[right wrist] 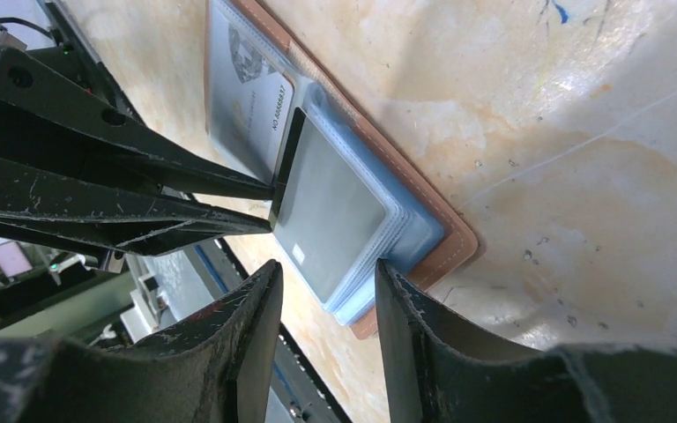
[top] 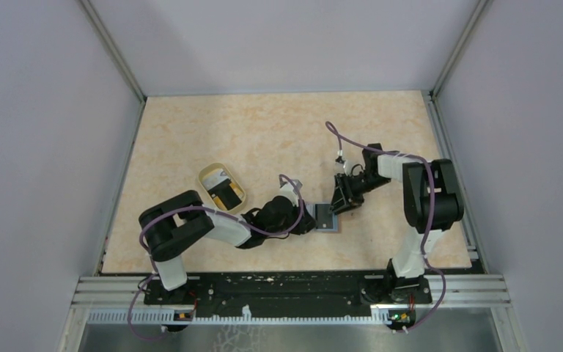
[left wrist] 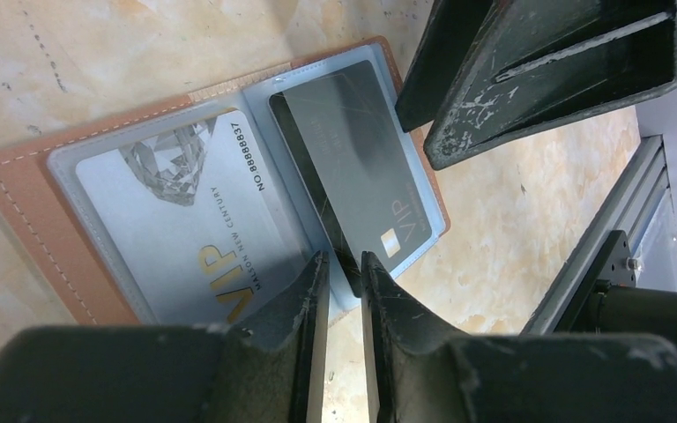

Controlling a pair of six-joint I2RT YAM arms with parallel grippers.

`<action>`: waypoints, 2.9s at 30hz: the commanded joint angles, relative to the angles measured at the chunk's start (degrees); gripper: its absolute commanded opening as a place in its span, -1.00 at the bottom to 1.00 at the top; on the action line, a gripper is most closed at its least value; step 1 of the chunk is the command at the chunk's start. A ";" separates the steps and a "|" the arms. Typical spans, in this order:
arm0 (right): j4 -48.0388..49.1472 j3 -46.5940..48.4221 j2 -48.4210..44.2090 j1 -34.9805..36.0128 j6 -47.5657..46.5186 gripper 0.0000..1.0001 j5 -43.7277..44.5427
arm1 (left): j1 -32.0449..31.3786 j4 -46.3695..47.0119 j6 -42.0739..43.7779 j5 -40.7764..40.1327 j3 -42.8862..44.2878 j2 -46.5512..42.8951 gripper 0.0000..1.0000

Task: Put the credit cards into the card holder
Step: Insert the credit card into the card holder.

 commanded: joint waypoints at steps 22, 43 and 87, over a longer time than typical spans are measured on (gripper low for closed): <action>-1.52 1.42 0.76 -0.18 -1.39 -0.31 -11.56 | 2.08 8.48 -2.14 6.89 -2.35 2.34 -0.39; -7.01 3.07 4.95 -0.15 -7.40 -0.35 -20.31 | 4.99 19.59 -4.92 13.96 -6.03 5.09 -0.35; 5.40 0.47 -5.13 10.50 -1.60 -0.66 8.85 | 5.62 21.61 -1.99 11.34 -10.95 0.08 0.49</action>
